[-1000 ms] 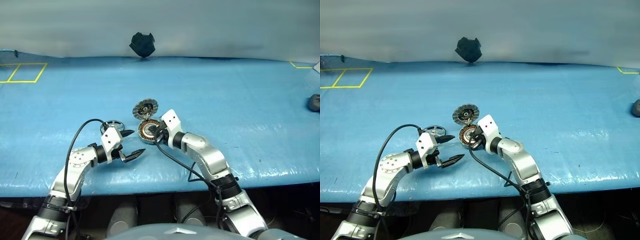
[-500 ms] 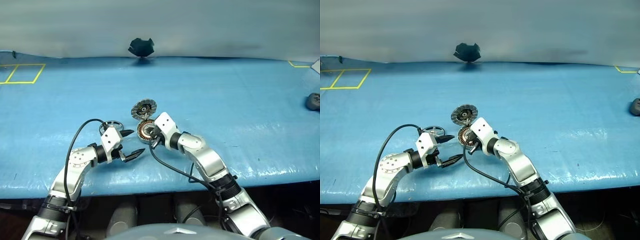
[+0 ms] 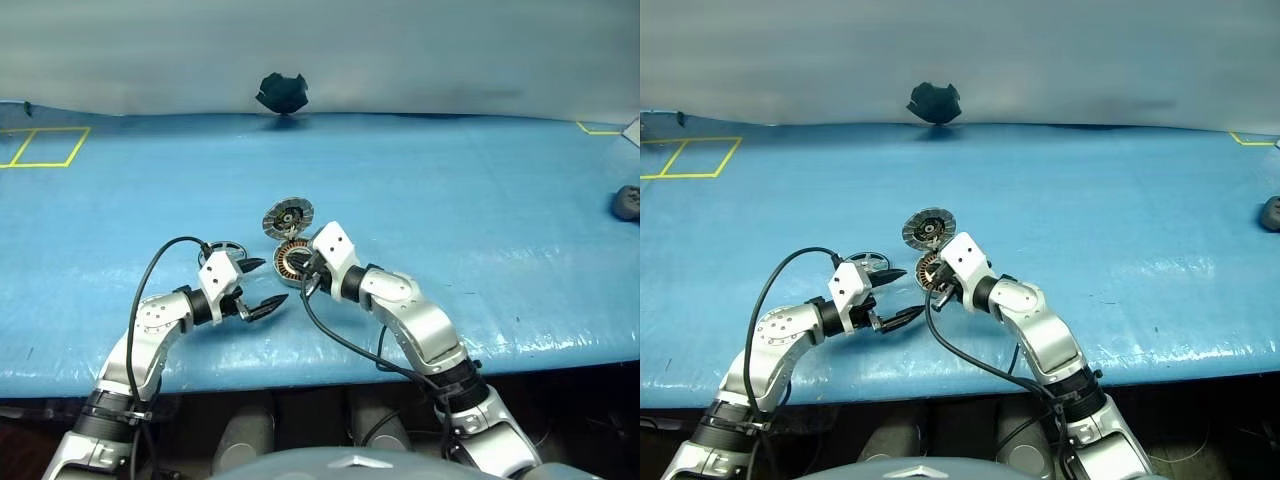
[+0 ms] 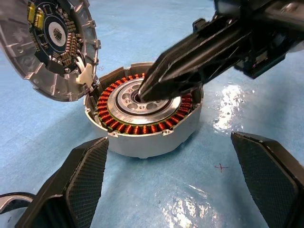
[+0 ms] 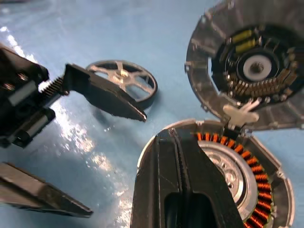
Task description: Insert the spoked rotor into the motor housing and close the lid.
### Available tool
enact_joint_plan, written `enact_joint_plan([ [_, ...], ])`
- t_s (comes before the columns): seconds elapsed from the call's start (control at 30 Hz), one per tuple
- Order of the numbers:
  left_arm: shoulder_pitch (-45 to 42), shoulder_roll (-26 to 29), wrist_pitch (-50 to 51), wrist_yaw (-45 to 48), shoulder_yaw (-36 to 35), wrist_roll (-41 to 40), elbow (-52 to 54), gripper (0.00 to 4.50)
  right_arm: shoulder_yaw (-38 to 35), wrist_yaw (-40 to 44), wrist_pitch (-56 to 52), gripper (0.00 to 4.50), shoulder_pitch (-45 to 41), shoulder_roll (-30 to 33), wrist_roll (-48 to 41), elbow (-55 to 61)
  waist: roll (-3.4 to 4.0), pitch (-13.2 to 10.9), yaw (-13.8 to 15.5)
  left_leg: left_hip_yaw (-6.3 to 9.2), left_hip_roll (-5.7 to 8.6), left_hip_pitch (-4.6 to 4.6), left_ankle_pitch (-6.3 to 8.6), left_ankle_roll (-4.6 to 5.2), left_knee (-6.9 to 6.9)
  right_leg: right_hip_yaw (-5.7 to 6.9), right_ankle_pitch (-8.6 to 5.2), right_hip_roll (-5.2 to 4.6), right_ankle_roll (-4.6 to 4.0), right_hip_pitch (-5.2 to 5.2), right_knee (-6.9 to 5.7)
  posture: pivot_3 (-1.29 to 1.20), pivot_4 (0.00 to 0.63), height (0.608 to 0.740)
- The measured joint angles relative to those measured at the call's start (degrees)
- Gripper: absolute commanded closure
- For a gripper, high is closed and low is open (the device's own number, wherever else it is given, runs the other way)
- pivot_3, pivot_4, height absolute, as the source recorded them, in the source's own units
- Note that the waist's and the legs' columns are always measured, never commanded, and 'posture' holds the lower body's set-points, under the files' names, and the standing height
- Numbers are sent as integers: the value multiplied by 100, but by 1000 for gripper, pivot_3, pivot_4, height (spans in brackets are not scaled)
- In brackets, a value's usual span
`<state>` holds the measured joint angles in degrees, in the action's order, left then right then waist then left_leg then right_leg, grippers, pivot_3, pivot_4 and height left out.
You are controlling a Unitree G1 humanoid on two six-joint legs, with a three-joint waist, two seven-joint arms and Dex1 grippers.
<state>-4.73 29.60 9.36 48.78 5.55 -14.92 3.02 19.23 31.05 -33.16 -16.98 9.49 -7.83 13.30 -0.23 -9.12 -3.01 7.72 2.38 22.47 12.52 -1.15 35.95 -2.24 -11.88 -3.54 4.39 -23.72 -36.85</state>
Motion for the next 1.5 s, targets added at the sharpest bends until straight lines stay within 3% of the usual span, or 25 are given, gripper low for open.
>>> enact_joint_plan([
  [0.6,-315,480,1216,-333,-568,-319,694,0,-563,-23,-127,4475,855,832,-273,712,-3,-2,10,-4,-2,2,0,0,1,-1,-2,1,-1,-2,1,0,150,740],
  [0.8,-745,1257,1214,-227,-563,146,728,0,-510,-95,-125,4475,854,776,-270,709,-10,-8,37,-3,-1,5,0,0,-1,0,-3,1,-3,-3,4,0,150,740],
  [0.97,-1595,1901,1220,192,-206,611,859,0,-382,-114,-110,4475,828,694,-250,668,-14,-12,75,-8,0,6,0,-1,-4,-3,-2,1,-2,-4,8,0,150,740],
  [1.17,-2610,2486,1510,799,759,1521,487,0,-386,-130,-100,4475,804,696,-231,613,-20,-21,41,-8,-1,8,1,-1,-6,-1,-2,4,-1,-8,4,0,150,740],
  [1.37,-3349,2500,1257,1365,1489,2284,94,0,-389,-111,-98,4475,801,794,-232,608,-30,-29,25,-8,-1,12,1,0,-5,-2,-2,4,1,-9,5,0,150,740],
  [1.5,-3390,2503,1125,1647,1617,2466,-55,927,-397,-99,-118,4500,802,846,-245,620,-32,-34,-16,-8,-2,12,1,1,-6,-2,-3,4,0,-11,3,0,150,740],
])
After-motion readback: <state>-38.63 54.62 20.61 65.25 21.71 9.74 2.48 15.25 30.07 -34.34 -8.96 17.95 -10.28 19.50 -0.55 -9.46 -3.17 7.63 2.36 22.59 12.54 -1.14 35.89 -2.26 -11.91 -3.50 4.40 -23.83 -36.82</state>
